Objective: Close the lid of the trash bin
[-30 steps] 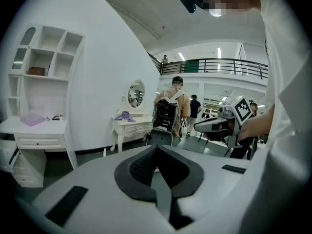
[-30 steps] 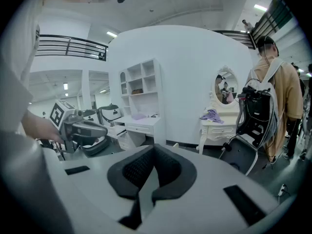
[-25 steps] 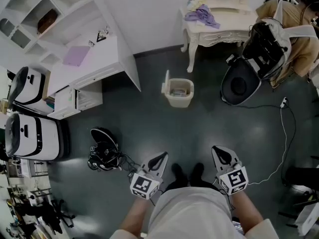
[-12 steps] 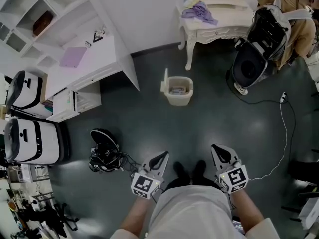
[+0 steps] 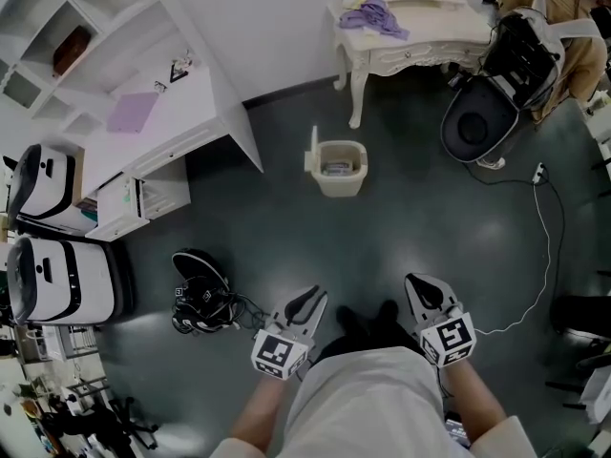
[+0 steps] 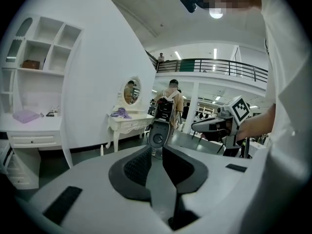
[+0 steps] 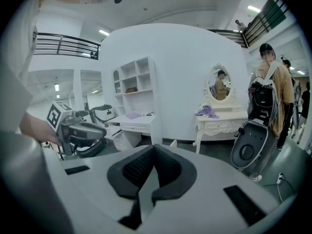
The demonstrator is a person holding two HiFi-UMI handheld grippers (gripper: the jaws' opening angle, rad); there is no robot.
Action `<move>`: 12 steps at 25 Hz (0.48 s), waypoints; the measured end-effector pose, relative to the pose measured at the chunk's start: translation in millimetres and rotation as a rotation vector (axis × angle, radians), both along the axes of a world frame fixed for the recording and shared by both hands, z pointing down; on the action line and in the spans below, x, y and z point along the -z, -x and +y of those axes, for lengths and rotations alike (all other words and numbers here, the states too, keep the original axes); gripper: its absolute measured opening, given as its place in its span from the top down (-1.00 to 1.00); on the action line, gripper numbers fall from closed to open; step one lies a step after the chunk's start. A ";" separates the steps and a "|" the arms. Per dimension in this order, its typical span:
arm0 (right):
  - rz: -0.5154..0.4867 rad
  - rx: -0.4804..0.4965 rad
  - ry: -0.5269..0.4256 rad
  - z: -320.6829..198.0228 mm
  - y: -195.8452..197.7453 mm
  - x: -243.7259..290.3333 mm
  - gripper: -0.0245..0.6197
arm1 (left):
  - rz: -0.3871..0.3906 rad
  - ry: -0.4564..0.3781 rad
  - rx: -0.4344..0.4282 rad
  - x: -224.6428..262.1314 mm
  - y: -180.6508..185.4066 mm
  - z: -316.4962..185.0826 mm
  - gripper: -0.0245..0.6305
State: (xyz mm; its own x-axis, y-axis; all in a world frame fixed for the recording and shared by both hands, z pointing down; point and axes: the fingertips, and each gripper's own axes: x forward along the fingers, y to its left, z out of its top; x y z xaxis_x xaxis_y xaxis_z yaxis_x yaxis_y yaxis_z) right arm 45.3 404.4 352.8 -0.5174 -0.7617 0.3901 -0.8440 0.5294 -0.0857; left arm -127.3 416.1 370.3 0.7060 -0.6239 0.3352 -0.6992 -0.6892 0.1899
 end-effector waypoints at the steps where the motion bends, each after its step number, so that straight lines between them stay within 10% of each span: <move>1: 0.000 -0.004 0.000 1.0 1.1 -0.5 0.89 | 0.001 -0.001 -0.002 -0.3 1.2 0.2 0.65; 12: 0.001 -0.012 0.017 -9.8 2.1 -4.1 0.89 | 0.001 0.022 0.014 -11.1 10.2 -12.4 0.51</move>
